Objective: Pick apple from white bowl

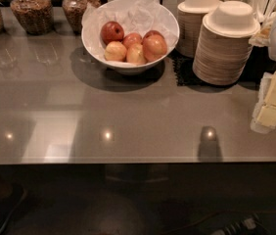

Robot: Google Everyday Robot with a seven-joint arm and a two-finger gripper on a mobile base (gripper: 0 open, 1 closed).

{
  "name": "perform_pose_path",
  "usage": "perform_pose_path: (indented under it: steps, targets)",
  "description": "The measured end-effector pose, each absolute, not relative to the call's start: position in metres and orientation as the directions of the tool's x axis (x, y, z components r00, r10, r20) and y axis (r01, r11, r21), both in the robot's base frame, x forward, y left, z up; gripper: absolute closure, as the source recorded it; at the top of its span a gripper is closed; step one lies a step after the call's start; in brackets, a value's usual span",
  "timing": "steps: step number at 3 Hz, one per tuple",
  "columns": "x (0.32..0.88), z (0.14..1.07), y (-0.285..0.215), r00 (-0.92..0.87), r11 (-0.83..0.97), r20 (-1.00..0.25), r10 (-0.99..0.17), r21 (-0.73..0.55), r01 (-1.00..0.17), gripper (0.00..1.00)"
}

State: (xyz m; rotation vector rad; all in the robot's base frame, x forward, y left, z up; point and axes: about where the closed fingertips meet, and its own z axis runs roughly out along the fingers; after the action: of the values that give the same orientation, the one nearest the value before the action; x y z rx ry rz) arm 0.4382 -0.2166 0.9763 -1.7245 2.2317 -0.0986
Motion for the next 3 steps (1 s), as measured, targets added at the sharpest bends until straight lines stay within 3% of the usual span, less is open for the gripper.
perform_pose_path:
  steps: [1,3]
  targets:
    - [0.439,0.977,-0.216,-0.221,0.270,-0.208,-0.953,-0.247,-0.931,0.00]
    - [0.512,0.971,-0.173,-0.191,0.329,-0.419,-0.888,-0.287,-0.900,0.00]
